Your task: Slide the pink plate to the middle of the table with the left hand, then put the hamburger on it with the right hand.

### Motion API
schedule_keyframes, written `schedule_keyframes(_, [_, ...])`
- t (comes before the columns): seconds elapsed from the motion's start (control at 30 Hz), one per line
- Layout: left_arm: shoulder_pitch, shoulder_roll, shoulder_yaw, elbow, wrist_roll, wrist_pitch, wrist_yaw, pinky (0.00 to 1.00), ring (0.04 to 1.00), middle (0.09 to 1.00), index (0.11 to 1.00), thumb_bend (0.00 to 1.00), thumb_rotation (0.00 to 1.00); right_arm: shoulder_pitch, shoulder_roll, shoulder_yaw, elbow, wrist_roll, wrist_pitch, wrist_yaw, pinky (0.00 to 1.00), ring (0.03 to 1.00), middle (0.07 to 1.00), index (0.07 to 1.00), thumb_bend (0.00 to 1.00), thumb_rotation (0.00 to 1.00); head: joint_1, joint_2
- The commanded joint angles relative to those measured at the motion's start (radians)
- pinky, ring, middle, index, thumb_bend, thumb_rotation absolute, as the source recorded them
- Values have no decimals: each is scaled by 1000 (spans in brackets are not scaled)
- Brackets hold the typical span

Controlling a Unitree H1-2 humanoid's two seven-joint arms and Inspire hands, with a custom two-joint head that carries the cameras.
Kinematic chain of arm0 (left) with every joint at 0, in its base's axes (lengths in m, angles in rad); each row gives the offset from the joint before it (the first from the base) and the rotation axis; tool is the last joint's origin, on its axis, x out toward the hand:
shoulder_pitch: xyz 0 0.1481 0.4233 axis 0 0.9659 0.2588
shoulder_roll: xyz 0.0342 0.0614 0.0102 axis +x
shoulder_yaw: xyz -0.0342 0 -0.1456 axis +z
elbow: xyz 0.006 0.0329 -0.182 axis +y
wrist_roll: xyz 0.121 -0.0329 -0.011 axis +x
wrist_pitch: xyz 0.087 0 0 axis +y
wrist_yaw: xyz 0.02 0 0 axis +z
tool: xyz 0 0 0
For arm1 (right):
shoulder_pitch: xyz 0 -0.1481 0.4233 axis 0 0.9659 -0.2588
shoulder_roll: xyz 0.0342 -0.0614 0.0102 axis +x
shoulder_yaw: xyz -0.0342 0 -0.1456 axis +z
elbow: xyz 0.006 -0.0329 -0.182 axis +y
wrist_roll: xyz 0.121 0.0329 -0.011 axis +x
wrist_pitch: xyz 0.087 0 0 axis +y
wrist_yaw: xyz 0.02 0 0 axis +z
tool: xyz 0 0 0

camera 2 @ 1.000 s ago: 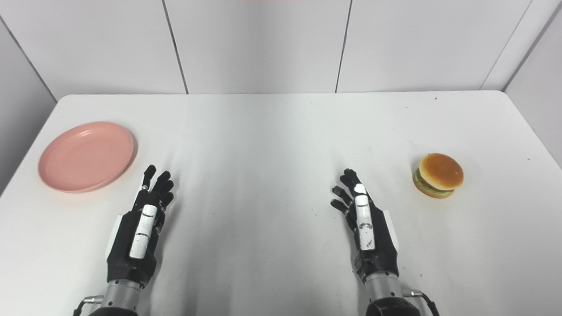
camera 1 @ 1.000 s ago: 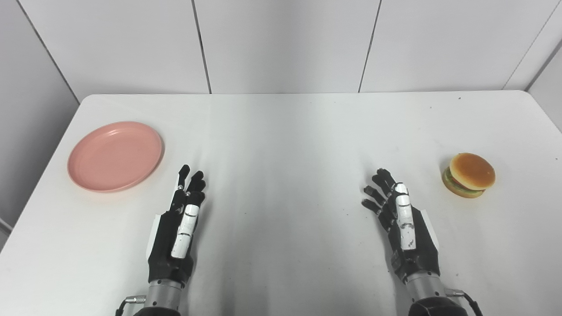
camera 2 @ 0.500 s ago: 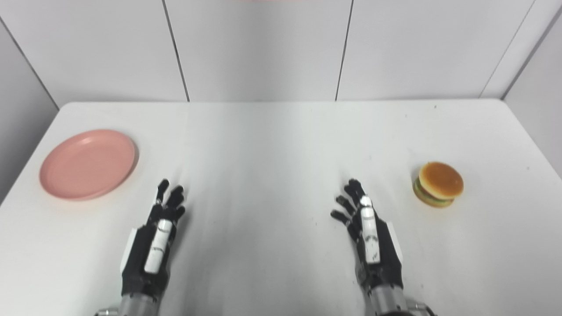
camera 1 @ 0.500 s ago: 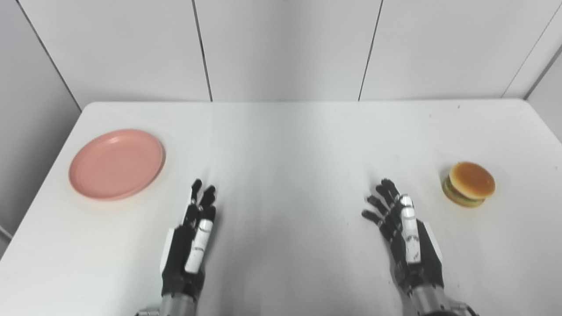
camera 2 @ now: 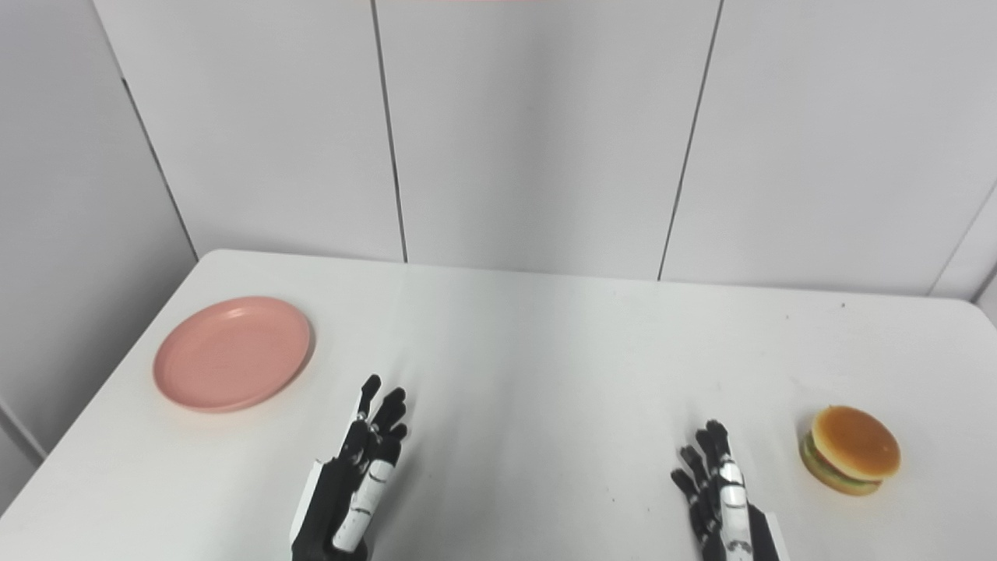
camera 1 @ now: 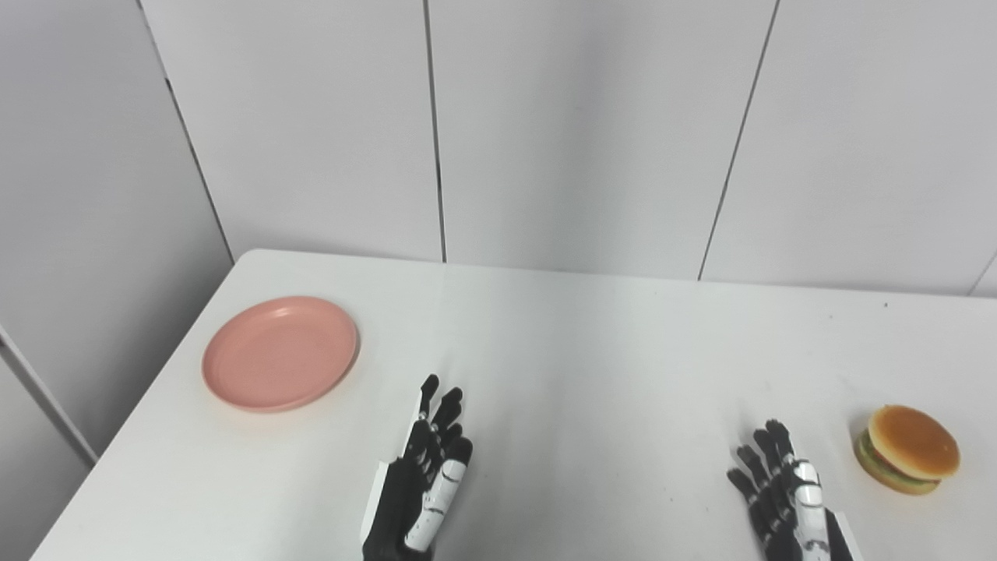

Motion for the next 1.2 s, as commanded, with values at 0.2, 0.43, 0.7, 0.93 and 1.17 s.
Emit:
schedule_keyframes(0.2, [6,-3,-5,55,10,-41,5,946,965,957,1000,620,752,51,-20,2,20,-10,24,-7,1000,981,1000,1000,527,1000,-15,5])
schedule_keyframes(0.43, [1,5,10,0,-9,-41,4,907,974,955,1000,695,752,51,-8,5,16,-18,37,-17,1000,959,996,982,548,1000,-27,-2])
schedule_keyframes(0.7, [-94,66,87,-159,-62,48,-9,823,928,932,968,791,758,52,1,19,14,-21,34,-19,989,955,996,982,582,1000,-54,17])
schedule_keyframes(0.93, [-228,185,195,-263,-55,179,-2,749,885,913,944,844,781,59,9,33,2,-36,34,-30,959,943,988,970,632,1000,-57,33])
schedule_keyframes(1.17, [-339,326,317,-227,-59,209,1,722,836,866,869,839,744,62,12,41,-6,-35,41,-40,942,926,977,958,637,1000,-61,42])
